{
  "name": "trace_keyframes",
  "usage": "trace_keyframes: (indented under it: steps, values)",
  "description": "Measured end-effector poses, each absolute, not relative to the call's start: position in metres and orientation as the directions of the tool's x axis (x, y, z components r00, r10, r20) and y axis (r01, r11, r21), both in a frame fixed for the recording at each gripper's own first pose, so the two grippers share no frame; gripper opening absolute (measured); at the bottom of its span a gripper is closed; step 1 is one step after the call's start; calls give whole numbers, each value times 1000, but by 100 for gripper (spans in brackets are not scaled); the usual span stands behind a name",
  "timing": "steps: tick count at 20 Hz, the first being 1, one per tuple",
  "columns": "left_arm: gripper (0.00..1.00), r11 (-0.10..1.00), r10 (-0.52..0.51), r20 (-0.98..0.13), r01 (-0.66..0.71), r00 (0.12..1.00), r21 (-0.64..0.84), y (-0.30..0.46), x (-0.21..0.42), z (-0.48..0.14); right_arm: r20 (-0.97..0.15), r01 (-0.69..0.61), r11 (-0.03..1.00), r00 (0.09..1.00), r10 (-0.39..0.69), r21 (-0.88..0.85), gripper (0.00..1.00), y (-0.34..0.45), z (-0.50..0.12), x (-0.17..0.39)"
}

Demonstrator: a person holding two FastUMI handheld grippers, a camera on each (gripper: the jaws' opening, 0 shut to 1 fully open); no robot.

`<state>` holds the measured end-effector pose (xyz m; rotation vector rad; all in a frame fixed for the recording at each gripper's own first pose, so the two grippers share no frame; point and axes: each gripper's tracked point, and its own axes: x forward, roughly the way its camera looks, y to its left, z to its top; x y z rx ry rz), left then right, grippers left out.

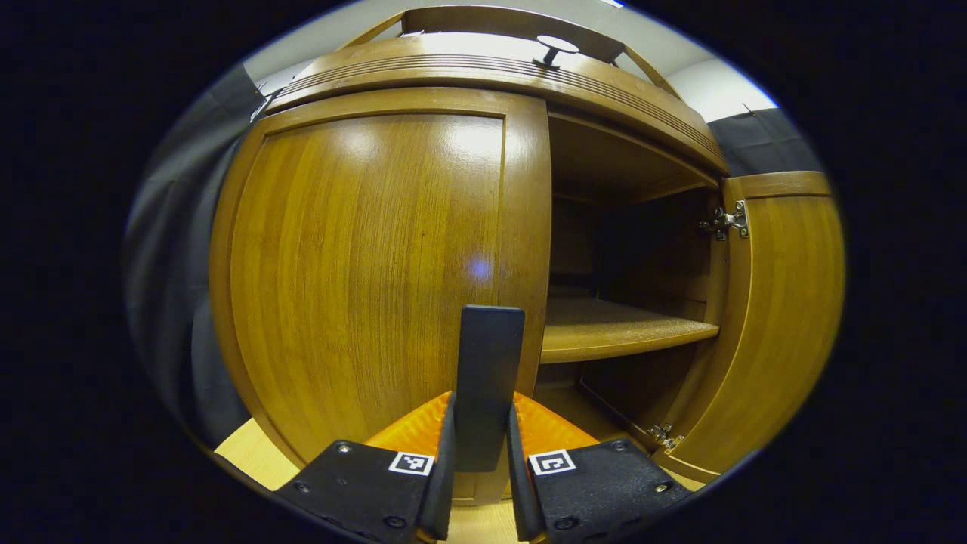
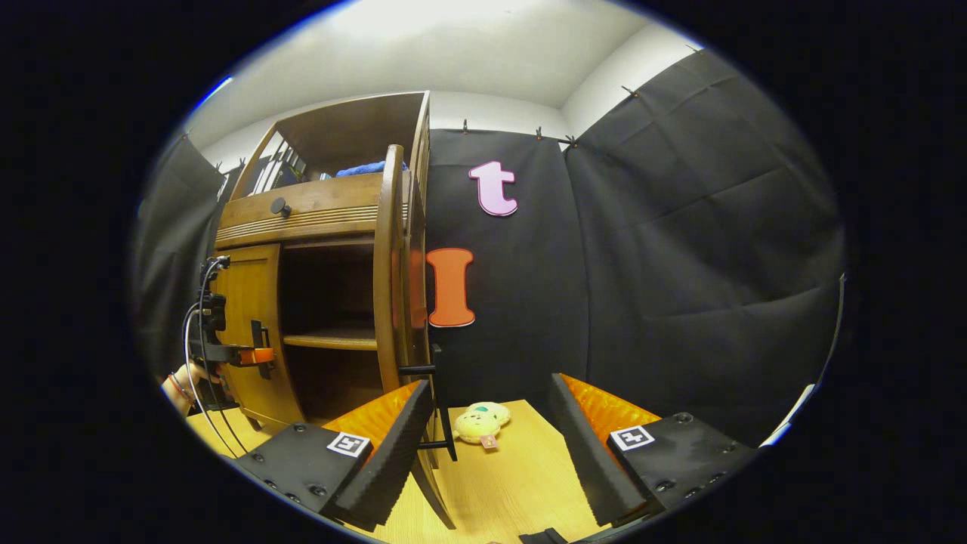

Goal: Open the right door of the double-door shoe cabinet with the right hand, and open the left door with the left hand.

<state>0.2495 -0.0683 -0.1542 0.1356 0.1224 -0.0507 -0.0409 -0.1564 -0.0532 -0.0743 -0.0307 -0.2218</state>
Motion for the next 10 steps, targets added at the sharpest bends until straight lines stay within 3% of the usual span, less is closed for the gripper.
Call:
trace_keyframes:
  steps: [7,10]
  values:
    - [17,989,-66,-123,82,990,126,-67,236,-155,7,229,971,973,-229,-74,100,-148,-60,-46]
    - [17,987,-89,-129,105,988,122,-68,229,-153,20,244,967,970,-243,-77,100,-146,-56,-52]
